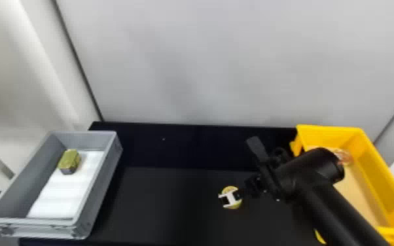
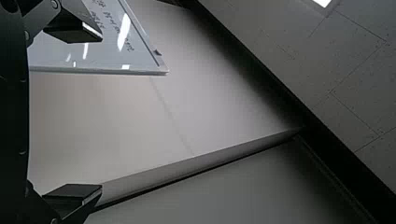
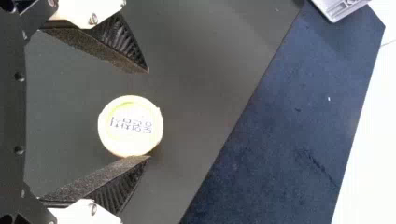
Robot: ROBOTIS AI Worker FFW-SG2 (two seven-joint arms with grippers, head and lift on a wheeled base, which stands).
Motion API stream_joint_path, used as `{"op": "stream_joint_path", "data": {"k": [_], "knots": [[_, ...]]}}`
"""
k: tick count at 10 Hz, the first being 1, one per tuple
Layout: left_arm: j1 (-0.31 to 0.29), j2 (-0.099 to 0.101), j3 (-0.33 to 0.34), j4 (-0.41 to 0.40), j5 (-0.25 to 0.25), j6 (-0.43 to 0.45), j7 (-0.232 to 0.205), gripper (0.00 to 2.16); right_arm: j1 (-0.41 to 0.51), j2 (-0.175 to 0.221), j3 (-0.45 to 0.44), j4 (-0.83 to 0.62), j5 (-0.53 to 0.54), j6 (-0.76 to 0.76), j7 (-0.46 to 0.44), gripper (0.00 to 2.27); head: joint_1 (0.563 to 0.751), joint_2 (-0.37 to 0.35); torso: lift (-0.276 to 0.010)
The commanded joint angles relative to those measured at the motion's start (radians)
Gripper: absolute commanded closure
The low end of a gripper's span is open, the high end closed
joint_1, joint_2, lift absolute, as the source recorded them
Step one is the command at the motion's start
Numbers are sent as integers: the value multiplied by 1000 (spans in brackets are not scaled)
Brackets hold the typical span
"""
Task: Pick up the round yellow can and place it in the yellow rectangular box
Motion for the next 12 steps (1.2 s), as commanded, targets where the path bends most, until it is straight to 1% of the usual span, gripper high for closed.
{"op": "stream_joint_path", "data": {"k": [1, 10, 11, 12], "knots": [[2, 0, -1, 0, -2, -2, 1, 137, -2, -5, 8, 14, 2, -16, 2, 134, 700, 54, -3], [3, -6, -3, 0, -6, -13, 4, 137, 4, -2, 11, 47, 19, -49, -1, 150, 700, 54, -3], [5, -6, -4, 0, -8, -15, 4, 137, 4, -2, 11, 52, 25, -49, -5, 239, 700, 54, -3], [5, -6, -4, 0, -8, -15, 4, 137, 5, -1, 11, 52, 25, -45, -12, 480, 700, 54, -3]]}}
